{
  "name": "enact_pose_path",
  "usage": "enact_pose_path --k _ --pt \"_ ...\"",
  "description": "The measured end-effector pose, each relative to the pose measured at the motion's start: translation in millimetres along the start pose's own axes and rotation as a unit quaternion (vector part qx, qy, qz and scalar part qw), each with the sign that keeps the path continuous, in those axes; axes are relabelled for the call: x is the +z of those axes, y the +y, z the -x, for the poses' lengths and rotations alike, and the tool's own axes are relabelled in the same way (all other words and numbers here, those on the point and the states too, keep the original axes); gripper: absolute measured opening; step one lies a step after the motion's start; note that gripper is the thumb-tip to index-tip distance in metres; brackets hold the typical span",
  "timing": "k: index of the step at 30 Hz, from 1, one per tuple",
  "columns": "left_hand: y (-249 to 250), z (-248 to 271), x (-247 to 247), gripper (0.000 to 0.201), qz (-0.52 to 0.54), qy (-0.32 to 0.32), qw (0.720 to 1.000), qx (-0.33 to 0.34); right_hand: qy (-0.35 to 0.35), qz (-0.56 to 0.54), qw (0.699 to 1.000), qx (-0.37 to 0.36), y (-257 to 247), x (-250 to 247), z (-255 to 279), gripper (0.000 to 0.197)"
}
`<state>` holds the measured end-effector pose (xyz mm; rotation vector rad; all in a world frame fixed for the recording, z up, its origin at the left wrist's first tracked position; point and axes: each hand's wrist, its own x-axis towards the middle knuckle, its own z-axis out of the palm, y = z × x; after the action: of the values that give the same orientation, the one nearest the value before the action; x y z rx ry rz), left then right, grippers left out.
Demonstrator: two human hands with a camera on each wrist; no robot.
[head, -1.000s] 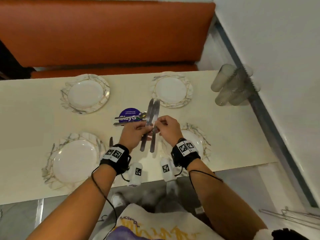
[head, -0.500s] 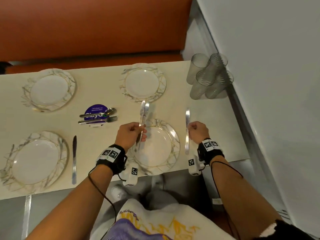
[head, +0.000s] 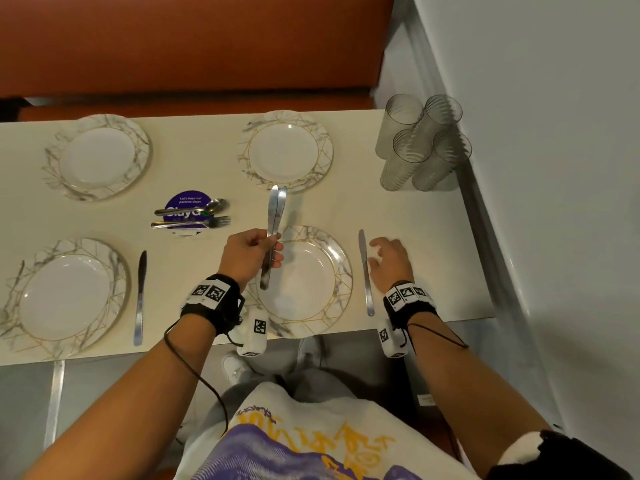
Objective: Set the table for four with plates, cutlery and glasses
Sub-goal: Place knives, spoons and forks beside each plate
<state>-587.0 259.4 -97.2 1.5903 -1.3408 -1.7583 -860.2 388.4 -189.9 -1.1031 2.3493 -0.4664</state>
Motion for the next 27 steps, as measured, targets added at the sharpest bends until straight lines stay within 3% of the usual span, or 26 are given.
enact_pose_path --k 2,5,27 --pt "-2.5 -0.6 1.0 0.014 0.002 0.001 1.0 -0.002 -0.03 0.066 0.996 -0.061 4.5 -1.6 1.0 0.049" --pt "-5.4 -1.8 2.8 0.016 0.0 0.002 1.0 -0.005 -0.033 0.123 0.987 -0.096 7.4 -3.1 5.8 0.055" --pt "-9.9 -3.3 6.4 0.021 0.007 0.002 1.0 -0.012 -0.042 0.12 0.988 -0.088 -3.5 7.1 25.7 0.053"
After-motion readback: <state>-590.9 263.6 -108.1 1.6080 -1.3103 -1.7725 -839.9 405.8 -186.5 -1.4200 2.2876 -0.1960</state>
